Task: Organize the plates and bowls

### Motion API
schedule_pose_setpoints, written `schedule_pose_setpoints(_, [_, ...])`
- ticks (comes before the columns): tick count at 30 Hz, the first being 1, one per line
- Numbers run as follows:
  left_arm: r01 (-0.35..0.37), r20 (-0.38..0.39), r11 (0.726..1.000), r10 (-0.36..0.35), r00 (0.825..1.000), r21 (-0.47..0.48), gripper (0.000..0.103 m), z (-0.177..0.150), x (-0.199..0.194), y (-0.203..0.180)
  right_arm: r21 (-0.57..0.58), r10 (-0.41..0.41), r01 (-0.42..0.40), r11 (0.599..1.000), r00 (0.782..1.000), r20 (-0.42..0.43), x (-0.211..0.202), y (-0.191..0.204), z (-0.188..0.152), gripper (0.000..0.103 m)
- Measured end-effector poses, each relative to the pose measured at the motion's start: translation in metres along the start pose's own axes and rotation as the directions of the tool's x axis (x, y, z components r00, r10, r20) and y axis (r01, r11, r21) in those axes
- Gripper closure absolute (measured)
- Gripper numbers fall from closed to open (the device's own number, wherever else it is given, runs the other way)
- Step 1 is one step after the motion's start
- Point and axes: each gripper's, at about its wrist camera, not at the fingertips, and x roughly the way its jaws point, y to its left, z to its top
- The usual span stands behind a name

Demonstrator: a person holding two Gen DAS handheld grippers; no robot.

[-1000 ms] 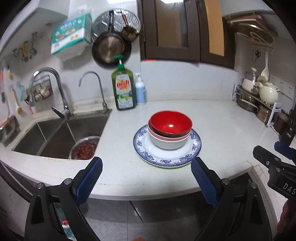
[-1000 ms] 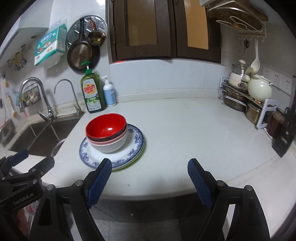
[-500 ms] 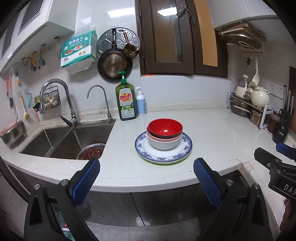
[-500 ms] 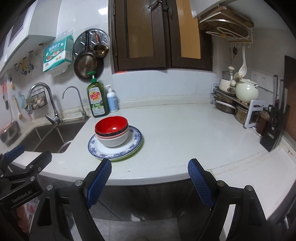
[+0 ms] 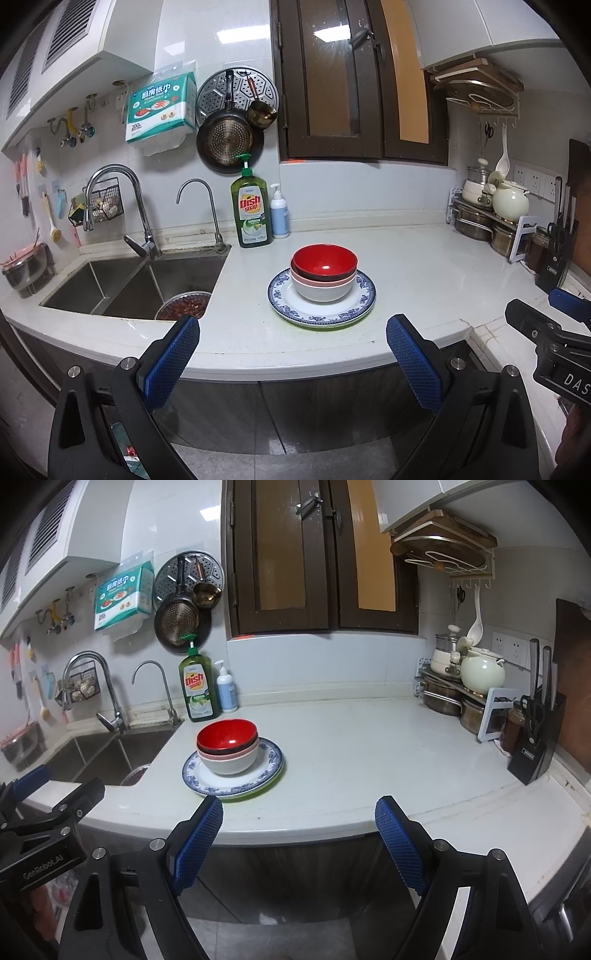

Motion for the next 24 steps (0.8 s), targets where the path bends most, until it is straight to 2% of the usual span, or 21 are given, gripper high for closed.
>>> schedule_pose_setpoints(24, [-0.007,0.044,1.0,0.006,0.999,0.025,0.0,0.006,-0.013,0.002,0.012,0.0,0.0,1.0,1.0,0.009,-0.011,-0.002,-0.002,0.018])
